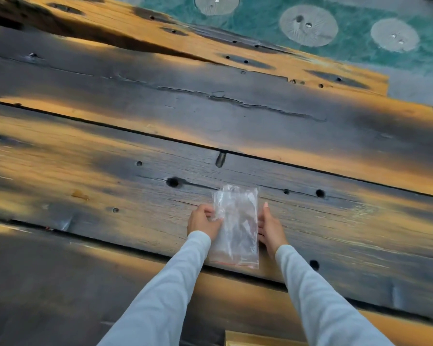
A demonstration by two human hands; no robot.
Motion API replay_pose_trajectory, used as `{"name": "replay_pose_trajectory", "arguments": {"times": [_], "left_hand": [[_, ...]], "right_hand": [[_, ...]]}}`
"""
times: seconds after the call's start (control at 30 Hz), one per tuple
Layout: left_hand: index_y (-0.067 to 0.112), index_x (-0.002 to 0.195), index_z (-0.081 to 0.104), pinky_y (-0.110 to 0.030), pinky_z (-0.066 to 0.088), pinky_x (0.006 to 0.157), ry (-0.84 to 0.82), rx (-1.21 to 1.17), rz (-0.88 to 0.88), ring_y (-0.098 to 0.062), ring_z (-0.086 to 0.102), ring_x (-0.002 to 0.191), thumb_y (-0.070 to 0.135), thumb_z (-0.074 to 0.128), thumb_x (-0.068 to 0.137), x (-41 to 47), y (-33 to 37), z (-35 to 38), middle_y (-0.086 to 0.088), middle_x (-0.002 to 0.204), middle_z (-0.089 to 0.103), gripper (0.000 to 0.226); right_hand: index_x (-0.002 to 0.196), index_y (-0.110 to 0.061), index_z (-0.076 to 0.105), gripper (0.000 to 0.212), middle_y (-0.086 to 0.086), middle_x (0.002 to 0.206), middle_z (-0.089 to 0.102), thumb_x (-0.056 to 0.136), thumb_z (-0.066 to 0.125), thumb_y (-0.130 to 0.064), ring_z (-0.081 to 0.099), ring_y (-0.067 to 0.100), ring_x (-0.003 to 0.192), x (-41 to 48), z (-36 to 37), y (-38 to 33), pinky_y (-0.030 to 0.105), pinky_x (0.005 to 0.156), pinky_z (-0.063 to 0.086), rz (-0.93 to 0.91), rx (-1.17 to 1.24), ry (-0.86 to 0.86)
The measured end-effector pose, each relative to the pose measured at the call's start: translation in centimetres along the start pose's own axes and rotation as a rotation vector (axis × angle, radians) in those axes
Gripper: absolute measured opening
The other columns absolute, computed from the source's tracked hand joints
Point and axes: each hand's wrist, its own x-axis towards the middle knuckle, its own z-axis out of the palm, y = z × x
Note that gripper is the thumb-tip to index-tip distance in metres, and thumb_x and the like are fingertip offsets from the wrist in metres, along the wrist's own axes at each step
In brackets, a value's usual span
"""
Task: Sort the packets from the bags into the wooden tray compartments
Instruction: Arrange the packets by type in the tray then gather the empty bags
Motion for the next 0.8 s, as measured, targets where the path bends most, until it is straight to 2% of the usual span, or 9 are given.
{"name": "replay_pose_trajectory", "arguments": {"times": [0.1,0.17,0.2,0.27,0.37,0.43,0.53,0.63,0.8], "left_hand": [[0.026,0.11,0.056,-0.035,0.053,0.094,-0.041,-0.033,-0.081,-0.024,0.064,0.098,0.025,0.08,0.072,-0.7,0.5,0.4,0.0,0.103,0.065,0.045],[0.025,0.111,0.058,-0.034,0.053,0.094,-0.108,-0.031,-0.102,-0.024,0.064,0.098,0.028,0.083,0.069,-1.1,0.2,0.3,-0.001,0.102,0.067,0.049],[0.023,0.109,0.06,-0.034,0.053,0.095,-0.15,-0.044,-0.104,-0.023,0.065,0.097,0.031,0.086,0.066,-1.4,-0.1,0.1,-0.002,0.103,0.068,0.05],[0.02,0.115,0.062,-0.039,0.052,0.1,-0.247,-0.141,-0.122,-0.02,0.065,0.103,0.037,0.089,0.06,-2.3,-0.9,-0.7,0.001,0.114,0.068,0.064],[0.013,0.129,0.058,-0.045,0.053,0.101,-0.407,-0.358,-0.177,-0.026,0.07,0.107,0.033,0.093,0.058,-5.0,-1.7,-2.3,-0.005,0.123,0.067,0.082],[0.005,0.123,0.065,-0.049,0.057,0.095,-0.457,-0.41,-0.154,-0.031,0.075,0.098,0.022,0.092,0.064,-7.3,-2.4,-3.0,-0.013,0.111,0.075,0.067],[0.004,0.107,0.073,-0.051,0.06,0.087,-0.397,-0.402,-0.085,-0.032,0.076,0.09,0.01,0.085,0.074,-11.8,-3.6,-4.2,-0.015,0.099,0.078,0.036],[0.005,0.101,0.075,-0.056,0.059,0.084,-0.375,-0.421,-0.017,-0.037,0.075,0.088,0.01,0.084,0.076,-15.6,-5.3,-5.6,-0.016,0.095,0.079,0.027],[0.007,0.11,0.073,-0.054,0.058,0.088,-0.504,-0.414,0.049,-0.035,0.074,0.097,0.01,0.081,0.079,-20.7,-8.2,-8.2,-0.013,0.104,0.078,0.032]], "right_hand": [[0.106,-0.02,0.076,0.032,0.003,0.101,0.082,0.098,0.06,-0.046,0.078,0.022,0.093,-1.1,-0.4,-0.1,0.032,0.078,0.058,-0.046,-0.03,-0.126],[0.104,-0.013,0.075,0.017,0.011,0.103,0.08,0.093,0.071,-0.026,0.076,0.029,0.097,-1.4,-0.4,0.7,0.031,0.076,0.058,-0.093,-0.11,-0.122],[0.1,-0.012,0.076,0.013,0.014,0.103,0.079,0.092,0.073,-0.022,0.075,0.032,0.099,-1.7,-0.4,1.1,0.034,0.078,0.058,-0.106,-0.122,-0.122],[0.093,-0.015,0.077,0.015,0.015,0.102,0.079,0.088,0.076,-0.029,0.073,0.036,0.105,-2.8,-0.4,1.8,0.047,0.093,0.058,-0.093,-0.087,-0.148],[0.1,-0.012,0.076,0.025,0.015,0.105,0.079,0.09,0.073,-0.035,0.074,0.035,0.104,-5.5,-1.0,2.4,0.056,0.102,0.053,-0.031,0.019,-0.217],[0.108,-0.009,0.075,0.031,0.015,0.108,0.079,0.093,0.07,-0.036,0.074,0.034,0.105,-7.9,-1.4,3.3,0.056,0.102,0.053,-0.036,0.04,-0.235],[0.113,-0.01,0.074,0.035,0.014,0.108,0.079,0.089,0.074,-0.036,0.075,0.034,0.104,-12.5,-1.9,4.9,0.054,0.099,0.055,-0.07,0.012,-0.275],[0.115,-0.004,0.07,0.025,0.016,0.106,0.079,0.092,0.072,-0.013,0.076,0.034,0.099,-17.0,-2.6,7.0,0.047,0.09,0.06,-0.101,0.001,-0.294],[0.11,-0.007,0.075,0.022,0.017,0.104,0.079,0.09,0.074,-0.016,0.076,0.039,0.097,-23.0,-3.4,10.8,0.056,0.092,0.059,-0.226,0.007,-0.221]]}}
